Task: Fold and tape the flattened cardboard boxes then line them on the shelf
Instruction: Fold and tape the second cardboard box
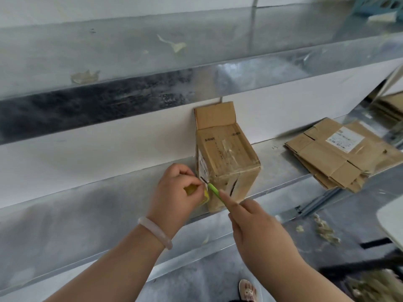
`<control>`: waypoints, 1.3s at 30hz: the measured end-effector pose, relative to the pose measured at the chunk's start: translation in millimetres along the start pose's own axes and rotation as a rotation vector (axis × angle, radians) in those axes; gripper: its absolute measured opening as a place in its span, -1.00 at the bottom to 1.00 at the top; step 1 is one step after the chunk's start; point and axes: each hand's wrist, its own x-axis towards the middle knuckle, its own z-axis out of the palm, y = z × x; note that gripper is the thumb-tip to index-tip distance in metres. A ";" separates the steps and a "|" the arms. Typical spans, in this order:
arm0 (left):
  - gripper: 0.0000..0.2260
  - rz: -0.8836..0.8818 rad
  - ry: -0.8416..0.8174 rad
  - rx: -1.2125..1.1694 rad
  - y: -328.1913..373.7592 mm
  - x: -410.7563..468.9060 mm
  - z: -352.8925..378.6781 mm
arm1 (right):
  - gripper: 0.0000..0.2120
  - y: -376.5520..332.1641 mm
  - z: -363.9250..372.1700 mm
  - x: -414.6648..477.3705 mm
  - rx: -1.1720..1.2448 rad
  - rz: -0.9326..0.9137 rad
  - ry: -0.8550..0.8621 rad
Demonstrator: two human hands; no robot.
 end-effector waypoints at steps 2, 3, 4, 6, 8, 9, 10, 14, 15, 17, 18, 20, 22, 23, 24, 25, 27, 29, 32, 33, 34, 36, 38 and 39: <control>-0.95 0.004 -0.003 0.020 0.7 1.4 -0.5 | -0.38 -4.2 0.3 0.2 -0.051 0.039 -0.034; -0.94 0.003 -0.006 0.033 1.4 1.7 -0.8 | -0.37 -4.9 -0.1 -0.6 -0.066 0.058 -0.046; -0.94 0.003 -0.007 0.039 1.7 1.8 -1.1 | -0.36 -4.8 -0.3 -1.5 -0.076 0.073 -0.052; -0.94 0.007 -0.008 0.023 1.7 1.6 -1.2 | -0.37 -5.5 0.6 -1.1 -0.088 0.082 -0.053; -0.94 0.009 -0.011 0.015 1.8 1.6 -0.9 | -0.37 -5.8 4.3 6.4 -0.095 0.085 -0.056; -0.95 0.006 0.000 0.019 1.3 2.5 -0.9 | -0.35 -3.5 7.4 11.3 -0.099 0.092 -0.065; -0.95 -0.002 0.023 0.024 0.2 3.9 -2.4 | -0.35 0.5 11.7 14.7 -0.106 0.099 -0.083; -0.96 0.017 0.166 0.098 -16.7 14.9 -17.6 | -0.44 16.4 13.0 11.0 -0.057 -0.032 -0.074; -0.96 0.032 0.180 0.136 -24.3 17.2 -19.6 | -0.48 21.2 10.6 8.0 -0.050 -0.146 -0.015; -0.97 0.052 0.186 0.232 -41.6 19.5 -17.2 | -0.54 35.0 6.2 0.7 -0.006 -0.331 0.119; -0.98 0.057 0.185 0.288 -50.8 20.2 -13.6 | -0.57 44.0 5.1 -0.7 0.057 -0.388 0.218; -0.93 0.036 0.169 0.401 -68.0 19.9 -3.7 | -0.66 66.0 0.8 2.4 0.221 -0.391 0.417; -0.81 -0.010 0.161 0.498 -83.7 14.8 7.7 | -0.72 87.1 -9.6 11.8 0.368 -0.227 0.548; -0.77 -0.037 0.163 0.533 -89.0 10.7 13.4 | -0.74 98.8 -14.7 19.8 0.403 -0.116 0.564; -0.74 -0.061 0.168 0.554 -92.3 5.9 19.2 | -0.76 111.0 -18.8 29.8 0.412 0.000 0.538; -0.73 -0.079 0.168 0.560 -94.5 1.0 25.8 | -0.77 123.9 -21.1 41.3 0.404 0.111 0.475; -0.74 -0.087 0.148 0.526 -97.2 -8.4 39.0 | -0.73 149.9 -20.2 66.8 0.345 0.266 0.327; -0.74 -0.114 0.114 0.444 -100.9 -16.3 50.2 | -0.69 170.0 -13.3 92.7 0.269 0.317 0.219; -0.78 -0.150 0.081 0.345 -106.9 -28.8 59.2 | -0.68 192.7 5.4 126.1 0.140 0.303 0.120; -0.80 -0.143 0.060 0.341 -108.6 -32.8 61.1 | -0.68 200.2 12.8 134.0 0.069 0.285 0.087; -0.82 -0.126 0.038 0.348 -110.8 -36.4 63.3 | -0.68 207.2 19.7 139.7 -0.023 0.262 0.046; -0.83 -0.114 0.022 0.350 -113.6 -39.8 65.7 | -0.65 218.7 28.3 145.1 -0.176 0.222 -0.019; -0.79 -0.147 0.056 0.307 -113.3 -40.0 65.4 | -0.60 223.7 31.8 145.1 -0.219 0.212 -0.039; -0.77 -0.169 0.067 0.283 -110.4 -40.2 64.4 | -0.56 223.0 31.4 143.3 -0.191 0.201 -0.030</control>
